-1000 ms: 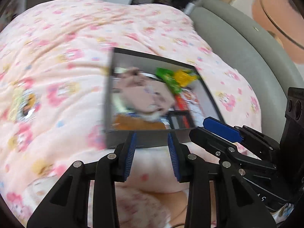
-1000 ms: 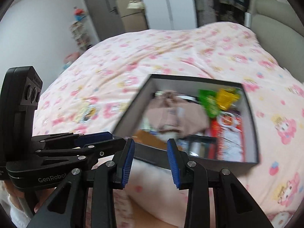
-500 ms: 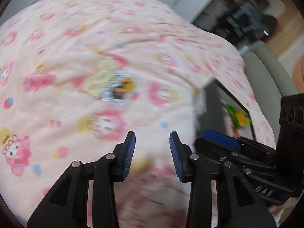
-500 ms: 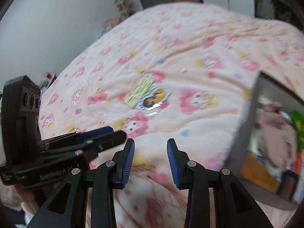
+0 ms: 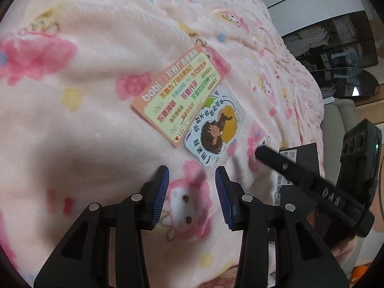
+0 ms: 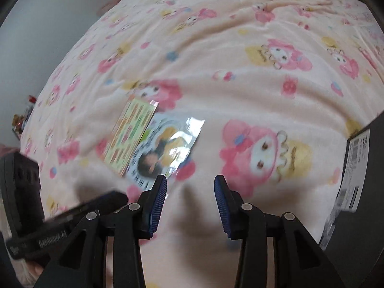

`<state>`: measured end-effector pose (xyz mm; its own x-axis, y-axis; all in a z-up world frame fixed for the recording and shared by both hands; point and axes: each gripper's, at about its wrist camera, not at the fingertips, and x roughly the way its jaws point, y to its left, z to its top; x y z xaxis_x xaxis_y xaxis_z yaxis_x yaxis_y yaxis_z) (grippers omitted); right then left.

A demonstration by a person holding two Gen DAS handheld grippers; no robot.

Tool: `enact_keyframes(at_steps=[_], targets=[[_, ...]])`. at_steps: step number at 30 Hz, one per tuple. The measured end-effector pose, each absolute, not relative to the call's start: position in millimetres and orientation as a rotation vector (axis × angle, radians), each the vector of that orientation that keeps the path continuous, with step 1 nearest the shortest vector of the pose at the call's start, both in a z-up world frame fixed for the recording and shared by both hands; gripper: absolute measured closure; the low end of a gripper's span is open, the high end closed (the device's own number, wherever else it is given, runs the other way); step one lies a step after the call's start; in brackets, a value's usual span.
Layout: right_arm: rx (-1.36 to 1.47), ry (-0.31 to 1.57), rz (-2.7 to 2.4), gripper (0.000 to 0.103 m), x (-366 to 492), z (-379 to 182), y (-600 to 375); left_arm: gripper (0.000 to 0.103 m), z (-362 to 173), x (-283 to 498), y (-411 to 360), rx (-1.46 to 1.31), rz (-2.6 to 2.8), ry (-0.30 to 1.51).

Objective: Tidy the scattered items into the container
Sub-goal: 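Grasp the card with plastic-wrapped sticker using the right gripper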

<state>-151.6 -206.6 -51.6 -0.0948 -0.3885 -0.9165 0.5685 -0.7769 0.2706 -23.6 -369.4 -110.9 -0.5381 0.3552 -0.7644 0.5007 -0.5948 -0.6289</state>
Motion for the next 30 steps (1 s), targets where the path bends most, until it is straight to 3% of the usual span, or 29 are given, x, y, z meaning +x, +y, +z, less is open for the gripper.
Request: enact_keyframes(at_steps=[5, 9, 12, 14, 16, 18, 23, 26, 30], targets=[[1.473, 0.258, -2.012, 0.066, -175, -48, -222, 0.063, -119, -36, -372, 1.342, -2.269, 1.418], [1.482, 0.319, -1.985, 0.055, -184, -65, -240, 0.063, -113, -35, -378, 1.264, -2.273, 1.427], [1.538, 0.401, -1.864, 0.054, -183, -94, -256, 0.063, -115, -38, -384, 1.257, -2.259, 1.425], [1.533, 0.381, -1.84, 0.054, -180, -96, -256, 0.065, -119, -40, -385, 1.309, -2.245, 1.405], [1.575, 0.268, -1.732, 0.054, -174, -95, -249, 0.073, -113, -38, -383, 1.312, -2.27, 1.343], [1.6, 0.239, -1.63, 0.055, -156, -92, -242, 0.073, -102, -28, -384, 1.263, -2.282, 1.295], [1.505, 0.458, -1.566, 0.055, -107, -77, -242, 0.073, -93, 0, -401, 1.143, -2.194, 1.294], [1.452, 0.398, -1.727, 0.055, -124, -60, -236, 0.073, -106, -2, -400, 1.201, -2.201, 1.437], [1.419, 0.244, -1.923, 0.055, -164, -51, -230, 0.073, -111, -17, -390, 1.226, -2.236, 1.426]])
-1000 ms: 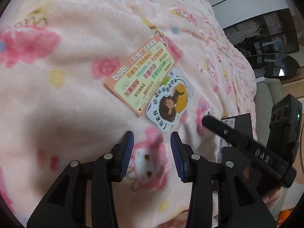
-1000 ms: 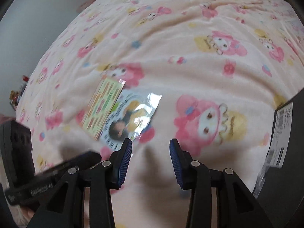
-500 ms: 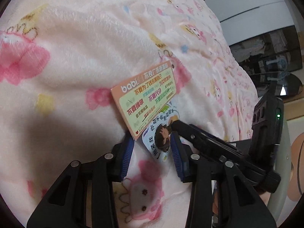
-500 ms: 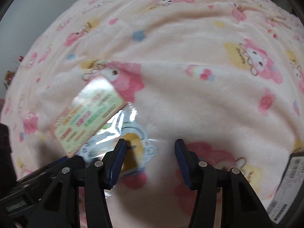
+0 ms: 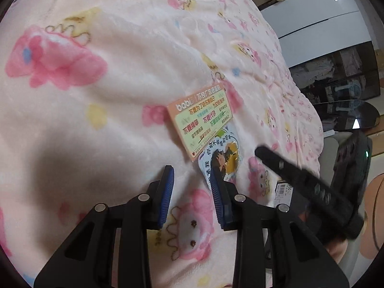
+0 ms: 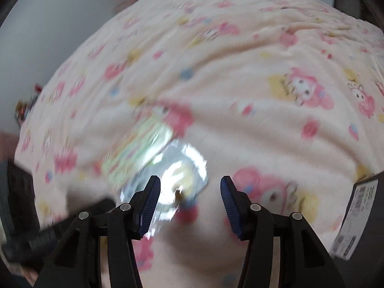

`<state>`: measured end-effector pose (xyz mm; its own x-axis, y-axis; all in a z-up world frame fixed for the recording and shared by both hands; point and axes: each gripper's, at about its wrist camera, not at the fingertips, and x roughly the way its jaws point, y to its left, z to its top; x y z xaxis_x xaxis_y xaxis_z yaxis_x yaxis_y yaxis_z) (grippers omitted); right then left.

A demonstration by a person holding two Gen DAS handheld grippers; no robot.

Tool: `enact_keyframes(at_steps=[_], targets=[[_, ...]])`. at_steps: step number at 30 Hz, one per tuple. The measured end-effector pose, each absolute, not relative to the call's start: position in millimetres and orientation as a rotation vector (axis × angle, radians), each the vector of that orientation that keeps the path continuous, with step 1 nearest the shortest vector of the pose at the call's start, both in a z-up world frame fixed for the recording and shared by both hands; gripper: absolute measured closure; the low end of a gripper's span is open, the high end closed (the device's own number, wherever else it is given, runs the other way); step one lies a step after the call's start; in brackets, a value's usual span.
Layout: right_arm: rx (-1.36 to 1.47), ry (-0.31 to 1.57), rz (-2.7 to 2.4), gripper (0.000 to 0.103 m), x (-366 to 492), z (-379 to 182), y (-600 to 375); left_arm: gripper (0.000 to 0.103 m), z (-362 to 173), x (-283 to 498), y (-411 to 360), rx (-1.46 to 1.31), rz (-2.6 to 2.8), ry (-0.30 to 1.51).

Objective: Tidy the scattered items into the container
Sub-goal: 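Grasp the card with plastic-wrapped sticker using the right gripper, then carry the card over the box and lower it onto the items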

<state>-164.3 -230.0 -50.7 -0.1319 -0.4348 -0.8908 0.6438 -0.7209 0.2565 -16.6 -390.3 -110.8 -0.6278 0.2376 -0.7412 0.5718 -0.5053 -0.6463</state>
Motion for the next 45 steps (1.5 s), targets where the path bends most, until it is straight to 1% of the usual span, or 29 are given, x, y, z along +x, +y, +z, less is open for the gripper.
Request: enact_keyframes(at_steps=[2, 3, 4, 5, 7, 9, 10, 11, 12, 13, 15, 17, 19, 20, 21, 22, 23, 24, 25, 29, 31, 33, 36, 38, 41, 45], targets=[[1.433, 0.232, -1.95, 0.055, -180, -62, -234, 0.073, -114, -25, -389, 1.223, -2.236, 1.443], [1.461, 0.229, -1.928, 0.055, -185, -72, -238, 0.081, -114, -29, -388, 1.221, -2.225, 1.409], [1.512, 0.215, -1.871, 0.055, -187, -85, -241, 0.092, -110, -33, -388, 1.207, -2.218, 1.353], [1.544, 0.2, -1.831, 0.055, -180, -91, -240, 0.092, -107, -34, -389, 1.186, -2.212, 1.322], [1.566, 0.139, -1.733, 0.056, -170, -96, -238, 0.092, -99, -31, -397, 1.121, -2.203, 1.304], [1.56, 0.145, -1.605, 0.056, -150, -90, -239, 0.091, -94, -26, -405, 1.088, -2.185, 1.281], [1.555, 0.193, -1.526, 0.056, -135, -86, -242, 0.084, -94, -24, -408, 1.123, -2.17, 1.258], [1.537, 0.255, -1.488, 0.056, -125, -83, -244, 0.08, -97, -22, -409, 1.16, -2.157, 1.259], [1.516, 0.298, -1.486, 0.056, -118, -79, -245, 0.073, -101, -19, -409, 1.195, -2.142, 1.281], [1.479, 0.343, -1.511, 0.056, -113, -74, -246, 0.069, -106, -15, -408, 1.218, -2.134, 1.321], [1.441, 0.362, -1.599, 0.056, -118, -69, -250, 0.068, -111, -9, -403, 1.229, -2.148, 1.363], [1.435, 0.304, -1.722, 0.056, -135, -69, -252, 0.068, -113, -10, -401, 1.219, -2.161, 1.322], [1.465, 0.217, -1.741, 0.056, -148, -80, -257, 0.069, -116, -13, -402, 1.207, -2.18, 1.293], [1.495, 0.188, -1.696, 0.056, -147, -88, -262, 0.072, -118, -18, -400, 1.229, -2.191, 1.244], [1.532, 0.139, -1.61, 0.057, -143, -97, -265, 0.078, -118, -19, -398, 1.256, -2.195, 1.214], [1.533, 0.104, -1.566, 0.063, -136, -98, -266, 0.083, -114, -18, -394, 1.265, -2.214, 1.202], [1.521, 0.08, -1.529, 0.063, -129, -96, -265, 0.084, -105, -15, -390, 1.261, -2.238, 1.168], [1.496, 0.083, -1.527, 0.065, -120, -89, -262, 0.086, -97, -12, -385, 1.258, -2.261, 1.126], [1.476, 0.102, -1.539, 0.068, -112, -82, -258, 0.086, -87, -7, -379, 1.258, -2.29, 1.092], [1.411, 0.098, -1.574, 0.068, -106, -52, -247, 0.086, -52, 4, -359, 1.233, -2.398, 1.1], [1.371, 0.115, -1.618, 0.068, -99, -25, -214, 0.086, -28, 6, -339, 1.228, -2.48, 1.084], [1.342, 0.123, -1.662, 0.068, -92, -10, -192, 0.086, -8, 5, -319, 1.229, -2.557, 1.063], [1.319, 0.114, -1.741, 0.068, -86, 15, -147, 0.086, 20, -9, -279, 1.266, -2.697, 1.049], [1.304, 0.091, -1.806, 0.068, -85, 31, -108, 0.086, 35, -25, -241, 1.308, -2.793, 1.004], [1.289, 0.021, -1.902, 0.068, -90, 56, -47, 0.086, 44, -51, -184, 1.398, -2.897, 0.964], [1.31, 0.048, -2.045, 0.068, -108, 72, 33, 0.086, 49, -86, -109, 1.536, -2.986, 0.859]])
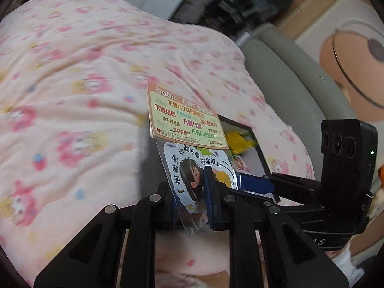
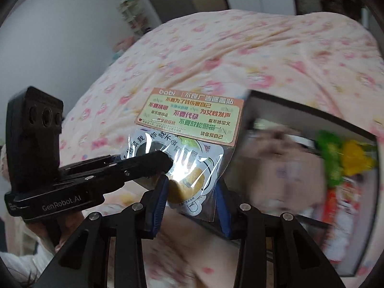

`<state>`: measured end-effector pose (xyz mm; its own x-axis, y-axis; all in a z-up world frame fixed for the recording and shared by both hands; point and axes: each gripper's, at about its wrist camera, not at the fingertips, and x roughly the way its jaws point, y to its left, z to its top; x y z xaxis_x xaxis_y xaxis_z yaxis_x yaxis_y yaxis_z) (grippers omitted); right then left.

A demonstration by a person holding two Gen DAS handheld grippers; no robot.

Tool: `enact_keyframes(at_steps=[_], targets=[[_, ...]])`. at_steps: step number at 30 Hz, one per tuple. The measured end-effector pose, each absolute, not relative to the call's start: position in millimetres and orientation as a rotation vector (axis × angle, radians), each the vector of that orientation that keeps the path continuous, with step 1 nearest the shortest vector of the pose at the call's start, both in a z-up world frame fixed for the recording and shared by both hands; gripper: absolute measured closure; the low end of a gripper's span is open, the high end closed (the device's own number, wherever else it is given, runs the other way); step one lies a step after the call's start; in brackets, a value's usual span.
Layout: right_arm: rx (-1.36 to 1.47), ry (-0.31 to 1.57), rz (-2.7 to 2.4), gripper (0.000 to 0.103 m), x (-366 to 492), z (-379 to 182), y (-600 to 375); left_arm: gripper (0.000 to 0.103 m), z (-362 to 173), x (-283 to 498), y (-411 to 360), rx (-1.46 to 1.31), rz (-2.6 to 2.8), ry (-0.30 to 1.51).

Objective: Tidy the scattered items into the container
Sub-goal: 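Carry the card over the box and lower it onto the items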

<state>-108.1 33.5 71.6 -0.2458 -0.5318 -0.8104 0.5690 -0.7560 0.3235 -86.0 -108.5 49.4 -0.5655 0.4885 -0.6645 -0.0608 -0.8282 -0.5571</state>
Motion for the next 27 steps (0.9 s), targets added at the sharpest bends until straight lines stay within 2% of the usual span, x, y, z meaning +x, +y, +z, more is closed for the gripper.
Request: enact_keyframes(at_steps=[5, 12, 15, 22, 27], targets=[[1.378, 0.026, -2.166, 0.068, -130, 61, 123, 0.086, 39, -133, -15, -1.303, 2.28, -0.565], [1.636, -0.205, -2.18, 0.069, -163, -11, 197, 0.085, -11, -177, 68, -1.487, 2.136, -0.431], [1.684, -0.224, -2.189, 0.071, -170, -19, 200, 0.069, -25, -175, 61, -1.546, 2.166, -0.481], [1.469, 0.062, -2.469, 0.071, -156, 16, 186, 0.069, -20, -165, 18, -1.492, 2.263, -0.6], [1.512, -0.013, -2.459, 0.071, -168, 8, 194, 0.071, -19, -165, 12, -1.473, 2.403, -0.545]])
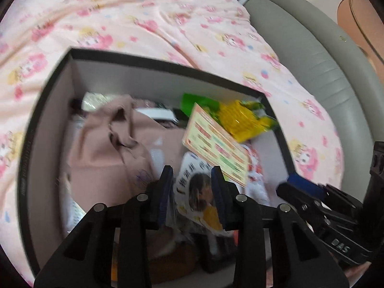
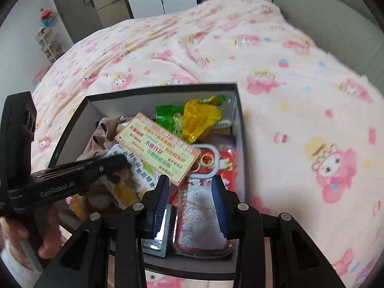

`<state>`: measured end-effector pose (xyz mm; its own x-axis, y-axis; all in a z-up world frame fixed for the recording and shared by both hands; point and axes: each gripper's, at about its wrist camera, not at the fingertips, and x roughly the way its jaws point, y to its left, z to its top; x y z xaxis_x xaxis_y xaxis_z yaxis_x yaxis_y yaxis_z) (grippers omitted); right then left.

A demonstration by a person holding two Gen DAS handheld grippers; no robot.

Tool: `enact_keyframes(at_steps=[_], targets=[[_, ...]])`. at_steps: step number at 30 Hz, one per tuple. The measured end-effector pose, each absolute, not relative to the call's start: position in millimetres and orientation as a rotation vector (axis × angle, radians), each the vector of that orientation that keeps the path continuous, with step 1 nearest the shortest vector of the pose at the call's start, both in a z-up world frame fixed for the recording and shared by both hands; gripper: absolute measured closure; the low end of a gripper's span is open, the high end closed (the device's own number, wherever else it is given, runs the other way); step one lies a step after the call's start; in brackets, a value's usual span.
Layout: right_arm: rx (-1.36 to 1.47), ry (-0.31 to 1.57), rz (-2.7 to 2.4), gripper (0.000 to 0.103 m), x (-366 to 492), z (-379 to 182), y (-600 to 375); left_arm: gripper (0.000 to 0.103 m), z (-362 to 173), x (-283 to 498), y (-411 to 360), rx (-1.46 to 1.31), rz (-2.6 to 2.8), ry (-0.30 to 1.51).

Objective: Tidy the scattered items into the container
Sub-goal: 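Carry the card over the box and lower it onto the items, then open the right gripper and withdraw both grippers from the box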

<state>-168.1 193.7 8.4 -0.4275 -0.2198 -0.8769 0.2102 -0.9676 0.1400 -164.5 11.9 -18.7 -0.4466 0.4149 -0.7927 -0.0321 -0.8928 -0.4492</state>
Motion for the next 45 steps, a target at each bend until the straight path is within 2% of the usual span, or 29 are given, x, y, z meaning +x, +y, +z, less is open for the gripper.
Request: enact_keyframes(at_steps=[2, 4, 9, 12, 17, 20, 26, 32, 34, 38, 39, 40, 45], targets=[[1.533, -0.057, -2.427, 0.071, -165, 8, 197, 0.072, -16, -162, 10, -1.466, 2.46, -0.524], [1.537, -0.07, -2.418, 0.071, -161, 11, 199, 0.084, -19, -162, 12, -1.51, 2.436, -0.481], [1.539, -0.069, -2.446, 0.071, -159, 13, 203, 0.085, -27, -154, 34, -1.544, 2.197, -0.439], [1.555, -0.085, -2.446, 0.07, -160, 11, 205, 0.084, -18, -153, 30, -1.495, 2.273, -0.423], [1.562, -0.054, -2.468, 0.07, -160, 10, 203, 0.084, -24, -156, 12, -1.484, 2.285, -0.537], [1.579, -0.061, -2.46, 0.07, -161, 7, 201, 0.089, -25, -153, 23, -1.483, 2.314, -0.485], [1.579, -0.037, -2.474, 0.069, -160, 8, 202, 0.089, -27, -147, 51, -1.48, 2.236, -0.366], [1.589, -0.012, -2.492, 0.068, -159, 8, 203, 0.089, -18, -152, 26, -1.432, 2.287, -0.504], [1.591, 0.01, -2.507, 0.062, -159, 8, 202, 0.089, -21, -152, 25, -1.45, 2.299, -0.487], [1.604, 0.032, -2.494, 0.062, -157, 4, 198, 0.089, -31, -153, 51, -1.485, 2.228, -0.408], [1.605, 0.035, -2.493, 0.062, -156, 4, 197, 0.093, -32, -153, 57, -1.487, 2.22, -0.379], [1.615, 0.059, -2.508, 0.062, -155, 4, 197, 0.093, -31, -152, 59, -1.481, 2.219, -0.365], [1.616, 0.02, -2.502, 0.062, -153, 4, 202, 0.092, -23, -154, 45, -1.444, 2.248, -0.445]])
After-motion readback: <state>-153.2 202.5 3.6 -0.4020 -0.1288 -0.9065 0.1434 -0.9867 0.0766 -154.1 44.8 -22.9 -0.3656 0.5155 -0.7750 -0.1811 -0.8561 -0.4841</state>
